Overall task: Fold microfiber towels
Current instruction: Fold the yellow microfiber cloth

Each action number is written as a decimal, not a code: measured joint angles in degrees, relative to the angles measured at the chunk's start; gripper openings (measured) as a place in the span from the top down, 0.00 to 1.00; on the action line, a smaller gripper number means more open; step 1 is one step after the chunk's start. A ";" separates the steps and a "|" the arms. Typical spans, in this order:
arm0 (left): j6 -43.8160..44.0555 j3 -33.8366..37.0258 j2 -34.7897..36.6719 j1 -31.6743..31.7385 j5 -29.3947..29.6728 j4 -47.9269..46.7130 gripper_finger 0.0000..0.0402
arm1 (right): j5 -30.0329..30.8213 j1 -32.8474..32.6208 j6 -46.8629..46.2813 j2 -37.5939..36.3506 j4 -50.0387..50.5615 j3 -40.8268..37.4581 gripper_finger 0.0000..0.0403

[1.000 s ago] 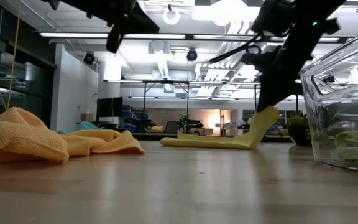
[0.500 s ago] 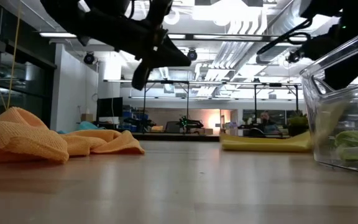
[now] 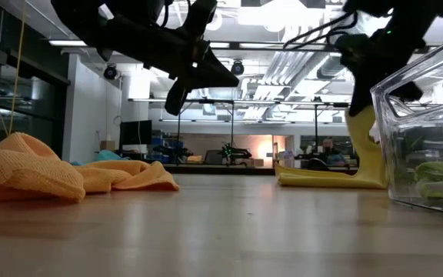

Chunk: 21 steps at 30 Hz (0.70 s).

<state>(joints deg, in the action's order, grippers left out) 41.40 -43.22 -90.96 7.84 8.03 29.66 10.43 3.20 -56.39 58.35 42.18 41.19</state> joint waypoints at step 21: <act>-0.23 0.00 0.02 0.00 0.00 -0.48 1.00 | -6.06 -0.35 -1.43 15.09 -16.41 0.00 1.00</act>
<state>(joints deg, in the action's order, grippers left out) 41.17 -43.22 -90.94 7.84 8.03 29.19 4.37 2.85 -57.81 73.45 25.77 41.19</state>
